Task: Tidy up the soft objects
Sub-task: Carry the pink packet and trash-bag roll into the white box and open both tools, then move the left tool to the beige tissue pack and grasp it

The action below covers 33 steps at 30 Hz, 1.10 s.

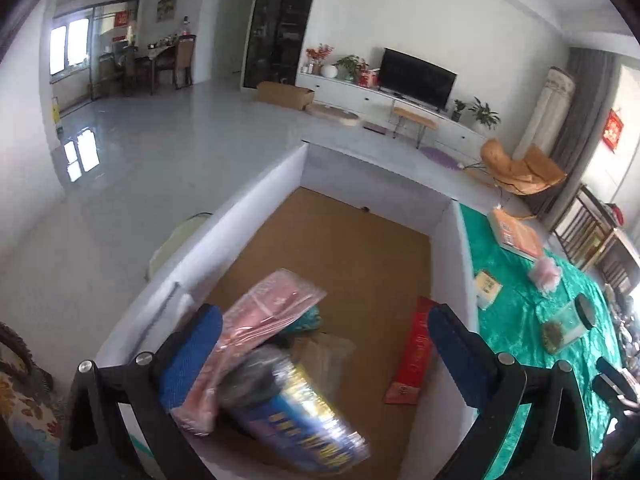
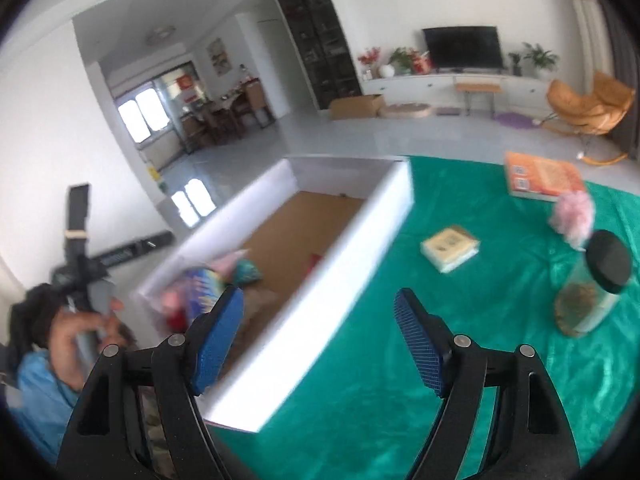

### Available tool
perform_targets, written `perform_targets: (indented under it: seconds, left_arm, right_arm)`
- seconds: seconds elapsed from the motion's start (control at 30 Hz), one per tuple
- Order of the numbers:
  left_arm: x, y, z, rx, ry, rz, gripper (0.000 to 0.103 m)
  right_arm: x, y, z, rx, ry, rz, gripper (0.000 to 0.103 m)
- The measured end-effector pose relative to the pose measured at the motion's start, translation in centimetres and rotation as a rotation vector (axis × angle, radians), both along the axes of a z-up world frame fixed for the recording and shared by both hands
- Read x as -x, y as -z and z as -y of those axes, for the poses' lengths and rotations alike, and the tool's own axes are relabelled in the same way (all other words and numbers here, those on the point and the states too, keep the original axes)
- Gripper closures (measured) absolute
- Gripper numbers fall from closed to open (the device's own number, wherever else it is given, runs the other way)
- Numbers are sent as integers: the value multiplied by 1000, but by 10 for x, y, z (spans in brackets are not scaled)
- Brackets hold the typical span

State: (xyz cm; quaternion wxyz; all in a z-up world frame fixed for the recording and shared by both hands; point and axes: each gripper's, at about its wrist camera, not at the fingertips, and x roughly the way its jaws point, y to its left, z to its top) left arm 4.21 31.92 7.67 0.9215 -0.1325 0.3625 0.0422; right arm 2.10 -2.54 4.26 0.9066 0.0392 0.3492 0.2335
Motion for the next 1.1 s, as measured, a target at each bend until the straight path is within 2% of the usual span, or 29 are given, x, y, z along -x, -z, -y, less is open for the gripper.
perform_targets:
  seconds: [0.1,0.2,0.27,0.33,0.4,0.5,0.6,0.77,0.87,0.9,0.93,1.03,1.1]
  left_arm:
    - [-19,-4,65,26,159,-7,1]
    - [-38,-5,143,-3,388,-27,1]
    - [-53,-4,197,-61,525,-58,1]
    - [-74,2,249,-138,642,-84,1]
    - [-99,17,292,-218,691,-129,1]
    - [-151,48,323,-245,689,-231,1]
    - [-196,88,322,-269,620,-315,1]
    - [-244,139,316,-319,505,-368,1]
    - [-257,158,309,-296,467,-379,2]
    - [-257,159,304,-276,462,-368,11]
    - [-257,158,300,-239,457,-338,34]
    - [-248,151,293,-217,408,-299,36]
    - [-223,146,289,-187,386,-295,36]
  right_arm:
    - [11,51,64,133,200,-33,23]
    - [20,98,123,216,373,-85,23]
    - [30,123,156,200,471,-129,23]
    - [29,127,180,103,552,-190,23]
    - [31,119,191,41,588,-147,23]
    - [20,126,194,14,582,-196,23]
    - [13,136,201,-6,583,-250,23]
    - [39,137,203,-53,596,-247,23]
    - [41,140,207,-81,600,-260,23]
    - [43,140,207,-86,602,-259,23]
    - [43,140,207,-89,603,-258,23]
    - [42,140,204,-84,602,-255,21]
    - [41,140,204,-75,603,-254,21]
